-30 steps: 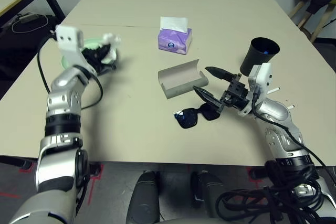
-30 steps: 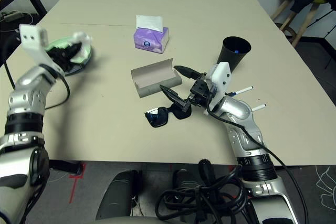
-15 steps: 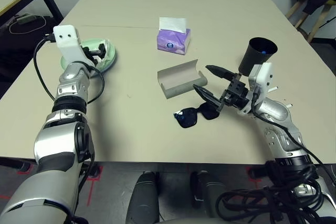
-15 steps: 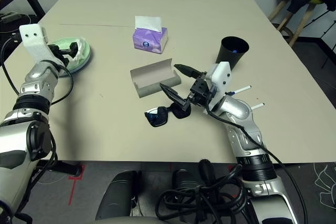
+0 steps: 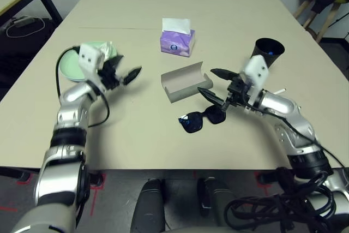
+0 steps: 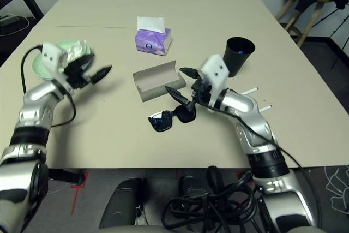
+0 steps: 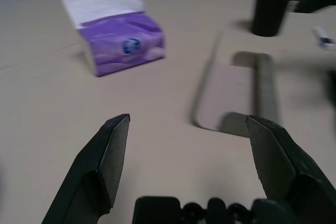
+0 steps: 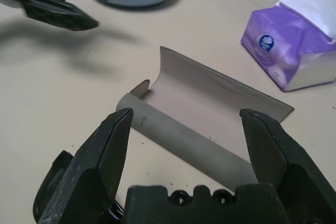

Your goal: Organize and tidy the items on the table.

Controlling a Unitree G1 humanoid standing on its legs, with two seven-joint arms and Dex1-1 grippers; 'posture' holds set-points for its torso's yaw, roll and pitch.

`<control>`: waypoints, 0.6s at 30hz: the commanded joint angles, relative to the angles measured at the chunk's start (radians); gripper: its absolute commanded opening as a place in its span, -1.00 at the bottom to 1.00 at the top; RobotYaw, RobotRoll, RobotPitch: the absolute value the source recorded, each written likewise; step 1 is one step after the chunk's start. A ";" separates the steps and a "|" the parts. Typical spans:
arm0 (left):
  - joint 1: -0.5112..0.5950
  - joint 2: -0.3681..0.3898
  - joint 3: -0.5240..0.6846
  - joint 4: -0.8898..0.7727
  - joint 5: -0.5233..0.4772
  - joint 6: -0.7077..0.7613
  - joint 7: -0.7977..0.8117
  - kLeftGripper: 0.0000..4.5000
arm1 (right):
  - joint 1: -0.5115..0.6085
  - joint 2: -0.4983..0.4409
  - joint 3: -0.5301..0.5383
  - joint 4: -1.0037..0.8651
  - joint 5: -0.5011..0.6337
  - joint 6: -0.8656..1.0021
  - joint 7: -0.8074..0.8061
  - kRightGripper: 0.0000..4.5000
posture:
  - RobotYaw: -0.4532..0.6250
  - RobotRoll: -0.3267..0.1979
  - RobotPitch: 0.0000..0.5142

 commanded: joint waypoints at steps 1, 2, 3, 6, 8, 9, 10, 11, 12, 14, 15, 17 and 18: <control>0.026 0.034 -0.021 -0.064 -0.029 -0.017 -0.113 0.98 | -0.031 -0.057 0.042 -0.083 0.024 0.135 0.057 1.00 | 0.08 0.25 -0.47; 0.035 0.041 -0.029 -0.073 -0.028 -0.024 -0.137 0.98 | -0.043 -0.070 0.048 -0.099 0.032 0.160 0.072 1.00 | 0.08 0.25 -0.46; 0.044 0.046 -0.037 -0.079 -0.023 -0.039 -0.162 0.98 | -0.058 -0.084 0.051 -0.114 0.040 0.187 0.086 1.00 | 0.07 0.25 -0.44; 0.069 0.053 -0.058 -0.086 -0.013 -0.087 -0.221 0.98 | -0.099 -0.124 0.069 -0.142 0.053 0.244 0.125 1.00 | 0.06 0.25 -0.39; 0.083 0.055 -0.073 -0.082 -0.006 -0.127 -0.257 0.98 | -0.130 -0.155 0.096 -0.150 0.044 0.273 0.153 1.00 | 0.04 0.25 -0.37; 0.089 0.054 -0.080 -0.080 -0.001 -0.151 -0.269 0.98 | -0.144 -0.172 0.113 -0.151 0.033 0.276 0.166 1.00 | 0.03 0.25 -0.35; 0.094 0.052 -0.088 -0.080 0.003 -0.166 -0.277 0.98 | -0.155 -0.191 0.129 -0.152 0.022 0.277 0.177 1.00 | 0.02 0.25 -0.34; 0.097 0.051 -0.094 -0.075 0.005 -0.180 -0.287 0.98 | -0.170 -0.209 0.152 -0.151 0.006 0.277 0.189 1.00 | 0.02 0.25 -0.33; 0.099 0.049 -0.099 -0.071 0.006 -0.190 -0.294 0.98 | -0.181 -0.223 0.171 -0.151 -0.004 0.271 0.203 1.00 | 0.01 0.25 -0.33; 0.101 0.047 -0.108 -0.064 0.005 -0.203 -0.307 0.98 | -0.210 -0.251 0.212 -0.156 -0.026 0.280 0.231 1.00 | 0.00 0.25 -0.31; 0.102 0.044 -0.113 -0.063 0.005 -0.206 -0.309 0.98 | -0.227 -0.266 0.236 -0.156 -0.045 0.277 0.244 1.00 | -0.01 0.25 -0.30; 0.102 0.041 -0.126 -0.055 0.005 -0.213 -0.322 0.98 | -0.272 -0.306 0.305 -0.155 -0.095 0.272 0.289 1.00 | -0.01 0.25 -0.30; 0.102 0.039 -0.131 -0.054 0.005 -0.215 -0.324 0.98 | -0.290 -0.318 0.325 -0.156 -0.106 0.283 0.304 1.00 | -0.01 0.25 -0.30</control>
